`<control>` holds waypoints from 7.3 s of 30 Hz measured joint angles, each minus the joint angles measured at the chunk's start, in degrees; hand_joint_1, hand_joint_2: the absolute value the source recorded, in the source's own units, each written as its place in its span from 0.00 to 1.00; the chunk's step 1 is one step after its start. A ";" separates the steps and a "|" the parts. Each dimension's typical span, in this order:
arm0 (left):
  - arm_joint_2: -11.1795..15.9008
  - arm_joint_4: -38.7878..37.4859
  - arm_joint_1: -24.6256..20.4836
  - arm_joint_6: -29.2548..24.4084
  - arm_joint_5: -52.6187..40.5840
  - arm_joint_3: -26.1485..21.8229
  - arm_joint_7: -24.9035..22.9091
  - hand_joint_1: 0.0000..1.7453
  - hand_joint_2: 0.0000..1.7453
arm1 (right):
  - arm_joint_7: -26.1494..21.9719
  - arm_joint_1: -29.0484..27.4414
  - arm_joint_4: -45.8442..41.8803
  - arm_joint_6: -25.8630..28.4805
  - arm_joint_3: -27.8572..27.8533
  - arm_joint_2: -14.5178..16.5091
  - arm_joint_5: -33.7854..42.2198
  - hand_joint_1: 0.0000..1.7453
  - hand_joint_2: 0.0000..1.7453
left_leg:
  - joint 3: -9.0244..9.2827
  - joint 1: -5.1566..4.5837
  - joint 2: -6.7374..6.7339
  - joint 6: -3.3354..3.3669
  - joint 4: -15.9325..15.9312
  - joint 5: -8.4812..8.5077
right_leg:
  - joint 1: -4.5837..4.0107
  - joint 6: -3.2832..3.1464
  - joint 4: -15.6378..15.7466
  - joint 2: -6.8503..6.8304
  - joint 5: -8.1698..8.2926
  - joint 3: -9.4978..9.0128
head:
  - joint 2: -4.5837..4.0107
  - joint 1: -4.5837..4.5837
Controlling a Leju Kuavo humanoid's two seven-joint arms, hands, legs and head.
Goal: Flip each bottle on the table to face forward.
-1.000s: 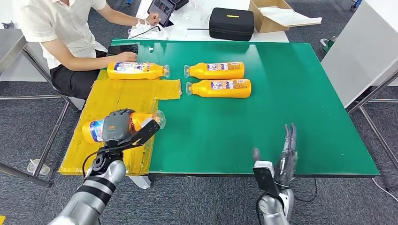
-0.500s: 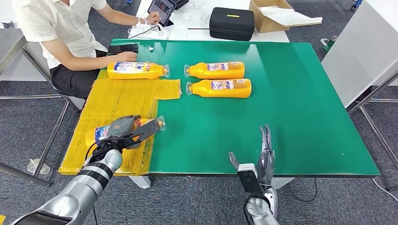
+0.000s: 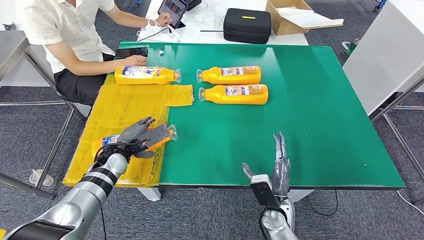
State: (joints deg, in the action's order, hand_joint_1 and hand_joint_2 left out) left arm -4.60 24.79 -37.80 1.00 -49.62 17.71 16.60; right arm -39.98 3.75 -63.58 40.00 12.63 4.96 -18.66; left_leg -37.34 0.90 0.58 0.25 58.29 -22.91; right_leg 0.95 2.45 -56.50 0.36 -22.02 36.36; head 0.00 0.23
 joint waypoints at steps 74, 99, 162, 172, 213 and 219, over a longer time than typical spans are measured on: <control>-5.85 40.96 19.24 -16.48 30.80 24.64 11.88 0.00 1.00 | 41.69 43.35 43.24 -43.40 10.80 -12.40 -49.25 0.32 1.00 | -0.12 -0.11 0.06 0.25 0.05 0.03 | 0.08 0.32 0.02 -0.01 0.01 0.01 | 0.01 0.02; -7.84 39.15 25.85 -9.36 67.76 20.88 8.93 0.00 1.00 | 11.12 26.02 25.37 -48.41 -6.47 -7.35 3.12 1.00 1.00 | -0.14 -0.07 0.16 0.22 0.03 -0.03 | 0.07 0.30 0.02 -0.04 -0.05 -0.02 | 0.00 0.02; -4.33 42.60 25.90 -20.59 53.76 7.57 12.40 1.00 1.00 | 11.19 3.97 1.69 -25.40 4.93 -3.75 1.24 0.00 0.00 | -0.20 -0.07 0.09 0.21 0.02 -0.05 | 0.06 0.29 0.03 -0.03 -0.06 0.11 | 0.01 0.02; 0.69 39.31 21.05 -32.62 6.07 2.96 -1.35 1.00 1.00 | 12.28 -0.80 1.29 -1.07 -4.77 -4.88 -23.54 0.00 0.00 | -0.18 -0.07 0.08 0.20 0.02 -0.03 | 0.06 0.28 0.03 -0.03 -0.03 0.11 | 0.00 0.02; 4.76 6.40 1.66 4.77 9.78 6.46 0.73 0.00 1.00 | 5.10 3.30 11.88 -6.97 -7.06 -2.46 -17.90 0.00 0.00 | -0.12 -0.07 0.02 0.19 0.01 0.00 | 0.05 0.25 0.01 0.00 0.00 0.06 | 0.00 0.02; 4.88 20.53 9.17 -2.23 13.41 7.20 1.95 0.00 1.00 | 5.80 2.47 11.01 -6.40 -7.12 -2.71 -19.31 0.00 0.00 | -0.15 -0.08 0.01 0.20 0.01 -0.02 | 0.07 0.28 0.01 0.00 -0.03 0.09 | 0.01 0.01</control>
State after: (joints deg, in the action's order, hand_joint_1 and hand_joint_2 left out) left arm 0.28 45.32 -28.63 -1.23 -36.21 24.91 18.56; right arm -34.18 6.21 -52.57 33.60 5.52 2.25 -37.97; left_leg -37.49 0.81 0.59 0.45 58.30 -22.93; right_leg 1.02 2.73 -56.49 0.36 -22.06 36.45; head 0.01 0.24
